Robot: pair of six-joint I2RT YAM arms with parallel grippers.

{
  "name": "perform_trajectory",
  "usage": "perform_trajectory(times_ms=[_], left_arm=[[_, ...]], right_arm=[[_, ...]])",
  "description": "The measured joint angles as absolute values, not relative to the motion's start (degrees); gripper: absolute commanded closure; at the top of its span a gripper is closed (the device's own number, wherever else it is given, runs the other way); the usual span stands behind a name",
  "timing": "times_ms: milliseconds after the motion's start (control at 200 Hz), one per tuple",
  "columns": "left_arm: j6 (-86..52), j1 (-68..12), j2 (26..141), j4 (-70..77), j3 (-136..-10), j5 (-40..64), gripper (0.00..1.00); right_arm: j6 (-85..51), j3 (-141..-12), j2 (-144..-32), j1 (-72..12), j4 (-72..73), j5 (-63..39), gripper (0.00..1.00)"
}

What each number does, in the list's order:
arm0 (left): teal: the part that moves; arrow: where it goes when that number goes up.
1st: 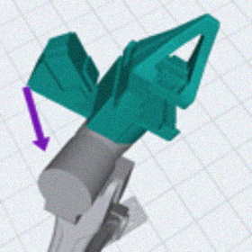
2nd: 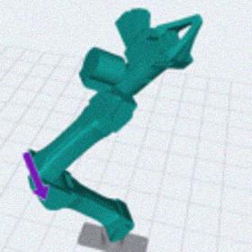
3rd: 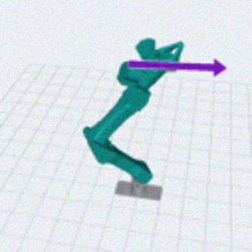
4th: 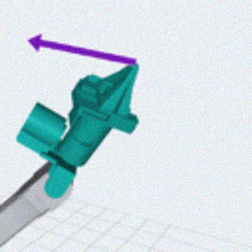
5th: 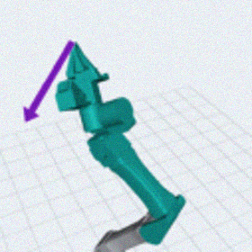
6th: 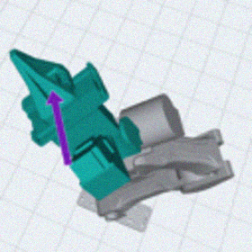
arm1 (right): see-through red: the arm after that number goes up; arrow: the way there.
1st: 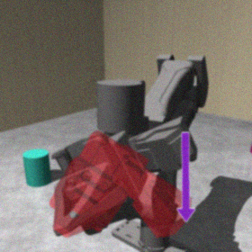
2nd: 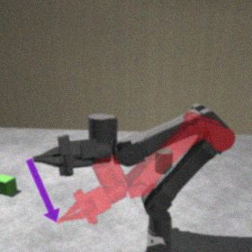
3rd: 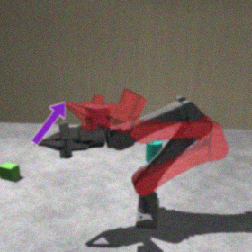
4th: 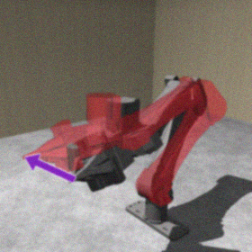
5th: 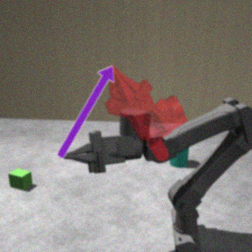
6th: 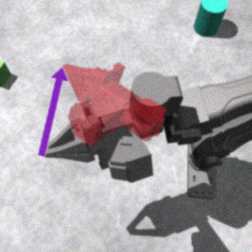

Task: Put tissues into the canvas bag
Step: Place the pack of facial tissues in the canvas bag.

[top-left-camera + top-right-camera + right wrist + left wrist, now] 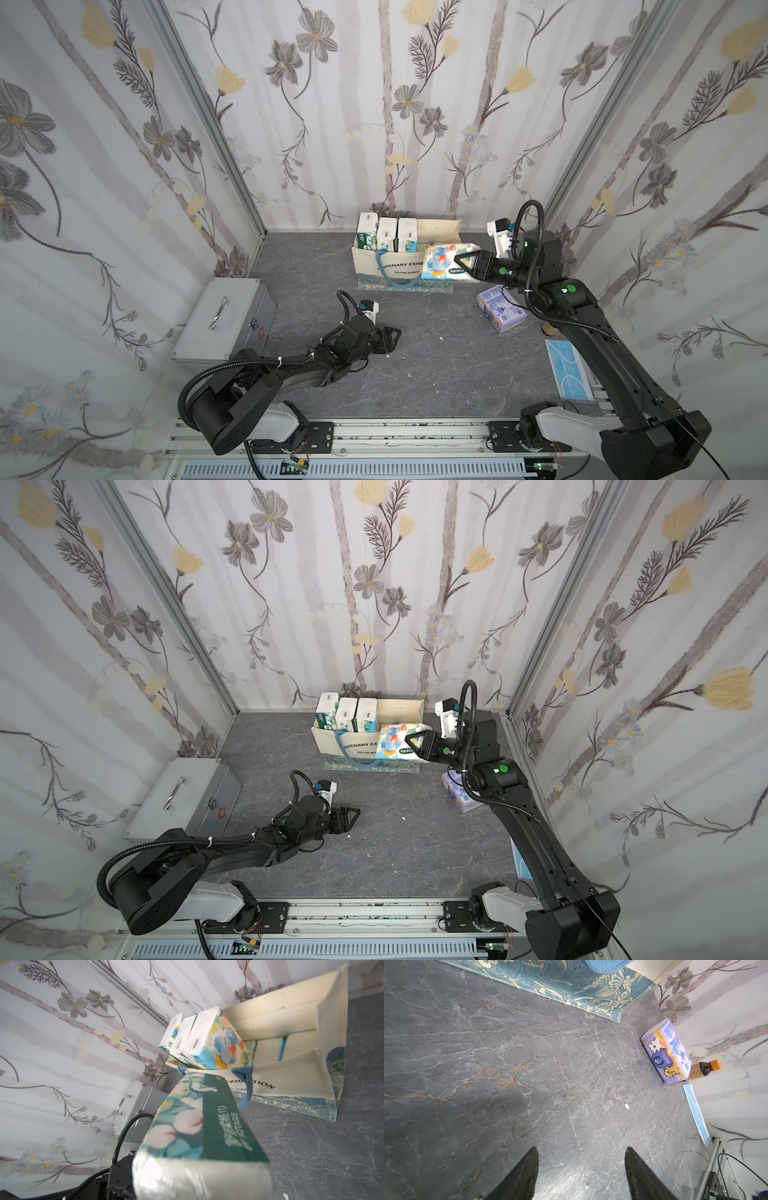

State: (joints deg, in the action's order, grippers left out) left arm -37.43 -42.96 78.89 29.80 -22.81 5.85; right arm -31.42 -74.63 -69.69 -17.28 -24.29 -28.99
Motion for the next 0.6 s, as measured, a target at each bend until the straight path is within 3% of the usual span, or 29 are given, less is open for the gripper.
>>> perform_trajectory(times_ms=[250, 600], left_arm=[[-37.5, -43.0, 78.7, 30.3, -22.3, 6.3, 0.32], [-37.5, -43.0, 77.5, 31.3, -21.0, 7.1, 0.32]], right_arm=[[-27.4, -99.0, -85.0, -16.8, -37.1, -21.1, 0.65], [-23.6, -120.9, -102.6, -16.8, -48.6, -15.4, 0.65]])
